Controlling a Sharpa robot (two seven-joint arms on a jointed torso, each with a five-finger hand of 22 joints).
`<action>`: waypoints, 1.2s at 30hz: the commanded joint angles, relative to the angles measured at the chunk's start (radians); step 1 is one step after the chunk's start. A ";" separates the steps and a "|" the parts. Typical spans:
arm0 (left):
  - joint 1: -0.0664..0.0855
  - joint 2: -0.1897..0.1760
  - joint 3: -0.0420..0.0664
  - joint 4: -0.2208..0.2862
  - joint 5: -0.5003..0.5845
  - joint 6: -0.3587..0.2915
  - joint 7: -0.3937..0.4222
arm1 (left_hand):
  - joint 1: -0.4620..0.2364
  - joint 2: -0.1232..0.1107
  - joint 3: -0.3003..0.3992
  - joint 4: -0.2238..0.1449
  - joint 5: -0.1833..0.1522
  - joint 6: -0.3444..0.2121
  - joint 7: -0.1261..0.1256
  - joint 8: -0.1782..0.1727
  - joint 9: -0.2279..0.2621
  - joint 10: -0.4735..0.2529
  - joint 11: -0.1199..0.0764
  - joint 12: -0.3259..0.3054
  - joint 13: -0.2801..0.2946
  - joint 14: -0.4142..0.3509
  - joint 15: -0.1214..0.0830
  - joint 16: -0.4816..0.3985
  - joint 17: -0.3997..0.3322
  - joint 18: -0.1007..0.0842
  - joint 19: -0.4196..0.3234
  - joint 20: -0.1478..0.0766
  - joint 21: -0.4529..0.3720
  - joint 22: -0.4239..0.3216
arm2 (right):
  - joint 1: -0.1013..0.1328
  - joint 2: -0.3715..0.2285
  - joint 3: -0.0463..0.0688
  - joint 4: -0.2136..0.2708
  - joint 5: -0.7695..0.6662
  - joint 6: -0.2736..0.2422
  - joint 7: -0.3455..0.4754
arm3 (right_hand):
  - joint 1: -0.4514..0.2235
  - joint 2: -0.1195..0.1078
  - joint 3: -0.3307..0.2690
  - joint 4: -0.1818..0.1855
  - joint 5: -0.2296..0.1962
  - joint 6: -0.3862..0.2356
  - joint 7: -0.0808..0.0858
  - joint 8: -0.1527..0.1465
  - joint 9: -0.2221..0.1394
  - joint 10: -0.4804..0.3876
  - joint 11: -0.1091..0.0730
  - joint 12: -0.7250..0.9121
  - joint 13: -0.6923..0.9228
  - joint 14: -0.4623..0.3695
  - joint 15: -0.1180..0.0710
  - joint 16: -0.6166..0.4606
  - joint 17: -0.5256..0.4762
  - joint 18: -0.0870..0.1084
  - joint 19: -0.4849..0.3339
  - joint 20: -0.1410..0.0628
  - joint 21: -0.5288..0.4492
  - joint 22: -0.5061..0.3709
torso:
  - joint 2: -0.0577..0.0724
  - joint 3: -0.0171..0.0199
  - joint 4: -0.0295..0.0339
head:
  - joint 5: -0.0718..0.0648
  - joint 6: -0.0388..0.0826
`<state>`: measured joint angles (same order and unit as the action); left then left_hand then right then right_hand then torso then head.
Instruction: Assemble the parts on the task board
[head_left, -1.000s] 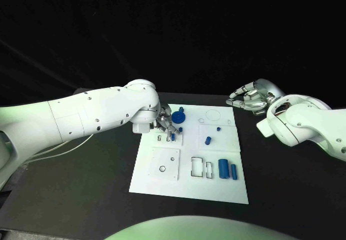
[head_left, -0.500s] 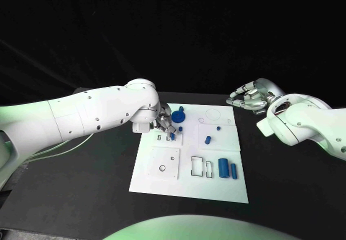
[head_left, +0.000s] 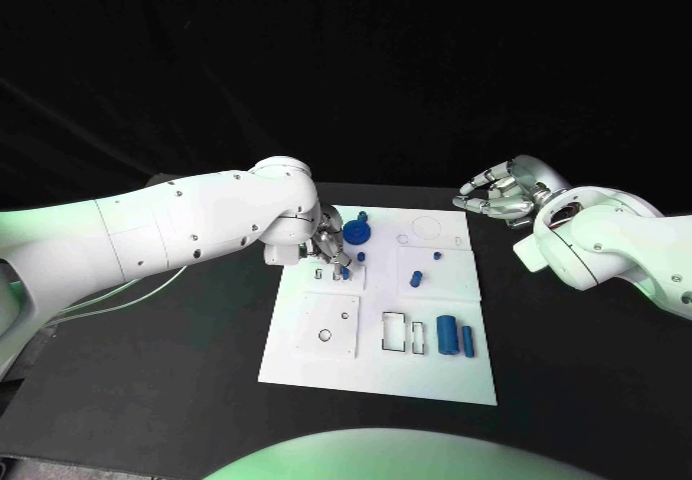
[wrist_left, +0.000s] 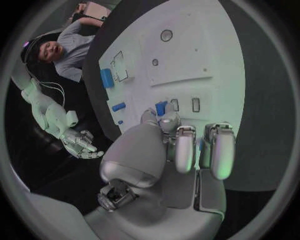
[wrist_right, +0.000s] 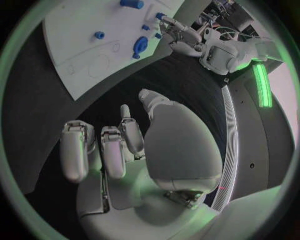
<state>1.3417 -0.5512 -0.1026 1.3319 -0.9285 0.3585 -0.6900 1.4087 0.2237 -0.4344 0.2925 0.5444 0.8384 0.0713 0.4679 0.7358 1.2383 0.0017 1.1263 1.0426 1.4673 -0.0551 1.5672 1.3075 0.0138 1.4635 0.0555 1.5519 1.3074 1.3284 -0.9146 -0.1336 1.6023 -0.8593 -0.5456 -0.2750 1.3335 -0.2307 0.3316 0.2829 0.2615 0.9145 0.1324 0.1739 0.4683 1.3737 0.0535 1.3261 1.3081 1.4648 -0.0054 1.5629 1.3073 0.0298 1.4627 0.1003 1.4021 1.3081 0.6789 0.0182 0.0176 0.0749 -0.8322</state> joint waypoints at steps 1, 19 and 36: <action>0.002 0.001 0.000 0.002 0.009 0.017 -0.002 | 0.014 0.000 -0.017 -0.003 0.009 0.006 -0.002 -0.006 0.002 0.002 -0.007 0.000 0.000 0.103 -0.007 0.004 0.263 -0.007 0.087 -0.004 0.003 0.237 | -0.001 0.001 0.000 -0.001 -0.013 0.007 -0.003 | -0.003 -0.006 0.006 0.001 0.004 0.002 0.002 0.003 0.001 -0.004 0.000 -0.003 0.019 0.099 -0.009 -0.004 0.240 0.012 0.015 -0.006 -0.005 0.182 | 0.000 0.0001 0.0001 | 0.000 -0.001; 0.001 0.003 -0.002 -0.005 0.045 0.007 -0.001 | 0.128 0.003 0.052 -0.002 -0.012 0.009 -0.011 -0.018 0.007 -0.008 -0.016 -0.023 -0.014 0.103 -0.015 0.004 0.263 -0.008 0.090 -0.012 0.004 0.241 | -0.001 0.002 0.000 -0.002 -0.013 0.010 -0.005 | -0.004 -0.006 0.008 0.001 0.005 0.003 0.002 0.005 0.002 -0.002 0.000 -0.001 0.021 0.099 -0.009 -0.004 0.240 0.012 0.015 -0.006 -0.005 0.182 | 0.000 -0.0003 -0.0002 | 0.000 -0.004; 0.001 -0.007 -0.004 -0.005 0.104 -0.036 0.014 | -0.084 -0.388 0.991 -0.047 0.063 0.031 -0.002 0.020 0.094 0.027 -0.009 -0.026 0.001 0.103 -0.009 0.004 0.263 -0.007 0.090 -0.011 0.003 0.244 | -0.002 0.001 0.000 -0.003 -0.009 0.012 -0.008 | -0.004 -0.006 0.008 0.001 0.005 0.003 0.002 0.005 0.002 -0.002 0.000 -0.001 0.021 0.099 -0.009 -0.004 0.240 0.012 0.015 -0.006 -0.005 0.182 | 0.000 0.0009 0.0009 | 0.005 -0.005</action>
<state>1.3424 -0.5576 -0.1073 1.3249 -0.8644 0.3493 -0.6883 1.3379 -0.1570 0.4540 0.3073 0.6028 0.8662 0.0723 0.4799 0.7529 1.2600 -0.0074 1.0979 1.0438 1.4651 -0.0640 1.5672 1.3074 0.0139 1.4668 0.0446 1.5519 1.3073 1.3272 -0.9138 -0.1339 1.5998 -0.8604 -0.5446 -0.2796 1.3335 -0.2306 0.3343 0.2856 0.2615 0.9145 0.1324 0.1738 0.4697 1.3737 0.0535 1.3261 1.3077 1.4686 -0.0092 1.5629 1.3081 0.0298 1.4626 0.1003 1.4021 1.3077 0.6792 0.0184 0.0183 0.0786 -0.8371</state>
